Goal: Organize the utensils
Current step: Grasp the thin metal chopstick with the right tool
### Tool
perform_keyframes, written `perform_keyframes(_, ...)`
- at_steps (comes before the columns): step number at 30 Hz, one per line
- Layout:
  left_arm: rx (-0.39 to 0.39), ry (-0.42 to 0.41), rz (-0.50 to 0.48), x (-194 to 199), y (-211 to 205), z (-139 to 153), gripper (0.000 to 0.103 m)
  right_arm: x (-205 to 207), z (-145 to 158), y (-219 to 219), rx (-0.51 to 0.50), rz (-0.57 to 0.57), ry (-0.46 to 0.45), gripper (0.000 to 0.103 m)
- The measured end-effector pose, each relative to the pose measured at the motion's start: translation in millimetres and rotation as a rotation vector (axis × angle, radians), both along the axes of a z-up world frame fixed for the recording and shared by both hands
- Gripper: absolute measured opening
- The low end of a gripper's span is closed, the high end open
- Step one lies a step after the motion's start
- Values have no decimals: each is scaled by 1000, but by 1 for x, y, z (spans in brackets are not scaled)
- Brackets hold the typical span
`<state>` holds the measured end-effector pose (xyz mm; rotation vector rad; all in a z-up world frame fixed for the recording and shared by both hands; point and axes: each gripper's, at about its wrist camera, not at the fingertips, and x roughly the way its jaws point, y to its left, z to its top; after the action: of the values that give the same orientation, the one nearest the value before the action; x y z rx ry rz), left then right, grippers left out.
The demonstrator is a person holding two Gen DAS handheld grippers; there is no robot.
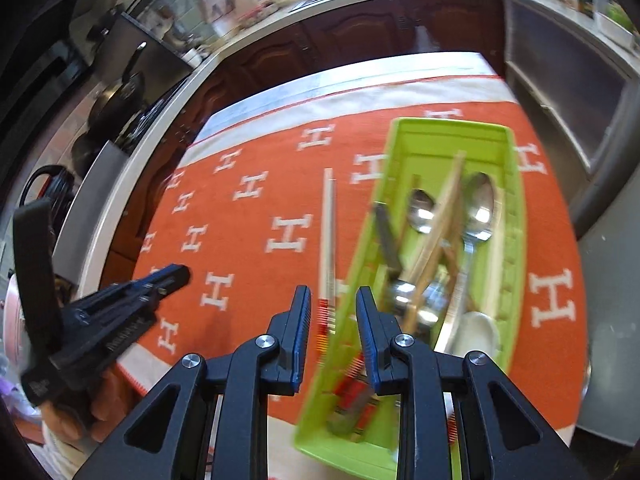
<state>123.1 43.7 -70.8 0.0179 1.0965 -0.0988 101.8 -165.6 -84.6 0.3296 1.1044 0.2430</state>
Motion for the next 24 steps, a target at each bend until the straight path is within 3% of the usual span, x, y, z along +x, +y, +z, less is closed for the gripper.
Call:
perform_keyframes(5,-18,13,-2,3,6,-8,6,36,3,24,-10,28,56,22)
perform_keyframes(10,-40,19,14,9,19,-10,6,75,-13,39,-75,30,139,17)
perform_keyframes(24,-121,54,73,16,62,-26,6,121,-65,69,-248,21,310,17)
